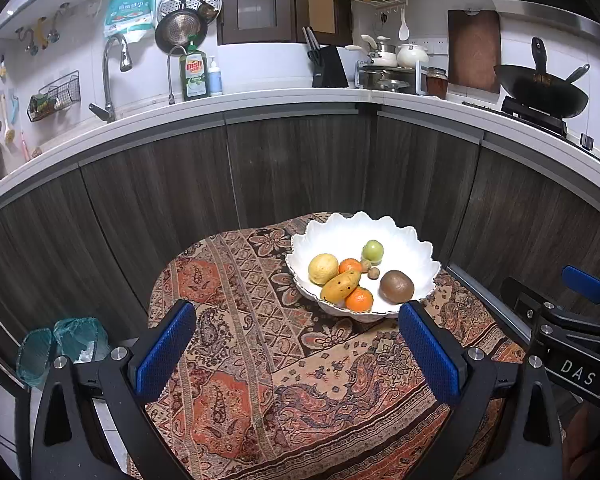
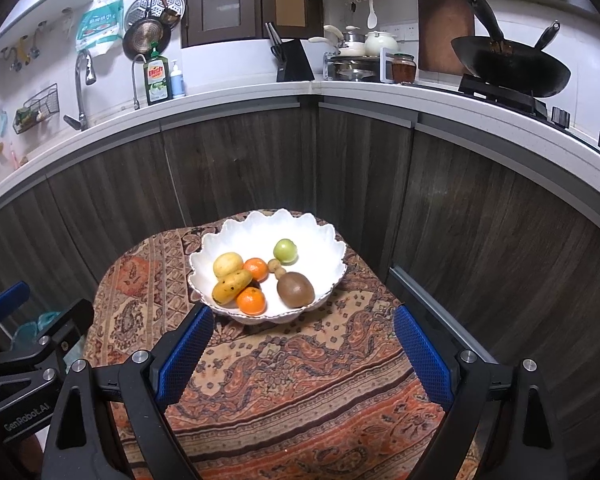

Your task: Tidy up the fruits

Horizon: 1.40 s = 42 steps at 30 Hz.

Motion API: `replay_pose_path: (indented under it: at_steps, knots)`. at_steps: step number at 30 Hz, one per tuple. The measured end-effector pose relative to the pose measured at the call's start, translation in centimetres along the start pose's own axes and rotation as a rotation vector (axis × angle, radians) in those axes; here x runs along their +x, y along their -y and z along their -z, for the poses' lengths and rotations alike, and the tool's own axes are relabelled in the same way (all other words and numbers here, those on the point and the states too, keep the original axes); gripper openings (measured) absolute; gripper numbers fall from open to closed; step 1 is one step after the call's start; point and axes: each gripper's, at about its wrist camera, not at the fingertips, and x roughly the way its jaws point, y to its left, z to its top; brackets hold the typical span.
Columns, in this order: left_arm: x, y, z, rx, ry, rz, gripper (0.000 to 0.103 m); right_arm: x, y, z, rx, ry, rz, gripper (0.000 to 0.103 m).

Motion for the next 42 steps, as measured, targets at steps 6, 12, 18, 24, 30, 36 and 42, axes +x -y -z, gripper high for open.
replay_pose_path:
  at_steps: [6,12,18,24,30,36,42]
  knots:
    - [-0.03,-0.08,0.01,-0.001,0.002,-0.001,0.103,0.03,0.00,-0.02,-0.002,-0.001,0.000,0.092]
    - [-0.03,-0.12,-0.01,0.000,0.004,-0.002,0.103,0.09,0.08,0.02,-0.002,0.003,0.000,0.092]
    - [0.04,0.08,0.02,-0.002,-0.001,-0.004,0.103,0.06,0.09,-0.01,-0.003,0.003,-0.001,0.092]
    - [0.03,0.34,0.06,-0.006,-0.007,-0.006,0.103,0.04,0.25,-0.09,-0.003,0.005,-0.002,0.092]
    - [0.00,0.59,0.15,-0.012,-0.010,0.001,0.103,0.07,0.30,-0.11,-0.001,0.007,-0.002,0.092]
    - [-0.12,0.50,0.13,-0.021,-0.011,0.005,0.103,0.04,0.33,-0.22,-0.002,0.005,-0.004,0.092]
    - [-0.08,0.60,0.15,-0.023,-0.015,0.003,0.103,0.10,0.38,-0.23,-0.001,0.004,-0.003,0.092]
